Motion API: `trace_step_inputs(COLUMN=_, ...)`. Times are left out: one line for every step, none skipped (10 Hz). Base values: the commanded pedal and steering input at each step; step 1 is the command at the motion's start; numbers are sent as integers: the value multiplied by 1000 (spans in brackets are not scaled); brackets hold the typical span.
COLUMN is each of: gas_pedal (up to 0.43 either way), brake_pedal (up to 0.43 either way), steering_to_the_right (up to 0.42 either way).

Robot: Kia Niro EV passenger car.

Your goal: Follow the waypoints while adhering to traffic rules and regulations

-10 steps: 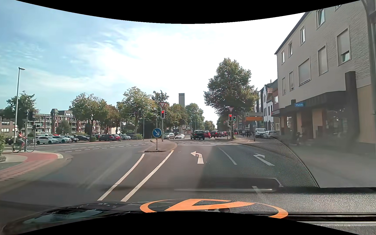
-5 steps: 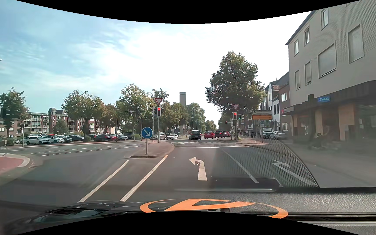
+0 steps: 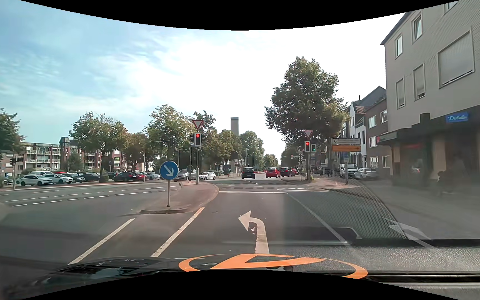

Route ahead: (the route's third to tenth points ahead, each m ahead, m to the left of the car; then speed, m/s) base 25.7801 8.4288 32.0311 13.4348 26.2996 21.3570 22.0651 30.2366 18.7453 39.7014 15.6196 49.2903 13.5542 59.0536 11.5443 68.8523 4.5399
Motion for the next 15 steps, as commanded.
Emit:
trace_step_inputs(gas_pedal=0, brake_pedal=171, steering_to_the_right=-14)
trace_step_inputs(gas_pedal=0, brake_pedal=165, steering_to_the_right=-15)
trace_step_inputs(gas_pedal=0, brake_pedal=159, steering_to_the_right=-15)
trace_step_inputs(gas_pedal=0, brake_pedal=159, steering_to_the_right=-14)
trace_step_inputs(gas_pedal=0, brake_pedal=159, steering_to_the_right=-14)
trace_step_inputs(gas_pedal=0, brake_pedal=165, steering_to_the_right=-15)
trace_step_inputs(gas_pedal=0, brake_pedal=165, steering_to_the_right=-15)
trace_step_inputs(gas_pedal=0, brake_pedal=165, steering_to_the_right=-15)
trace_step_inputs(gas_pedal=0, brake_pedal=171, steering_to_the_right=-15)
trace_step_inputs(gas_pedal=0, brake_pedal=171, steering_to_the_right=-15)
trace_step_inputs(gas_pedal=0, brake_pedal=171, steering_to_the_right=-15)
trace_step_inputs(gas_pedal=0, brake_pedal=171, steering_to_the_right=-15)
trace_step_inputs(gas_pedal=0, brake_pedal=177, steering_to_the_right=-15)
trace_step_inputs(gas_pedal=0, brake_pedal=183, steering_to_the_right=-15)
trace_step_inputs(gas_pedal=0, brake_pedal=189, steering_to_the_right=-15)
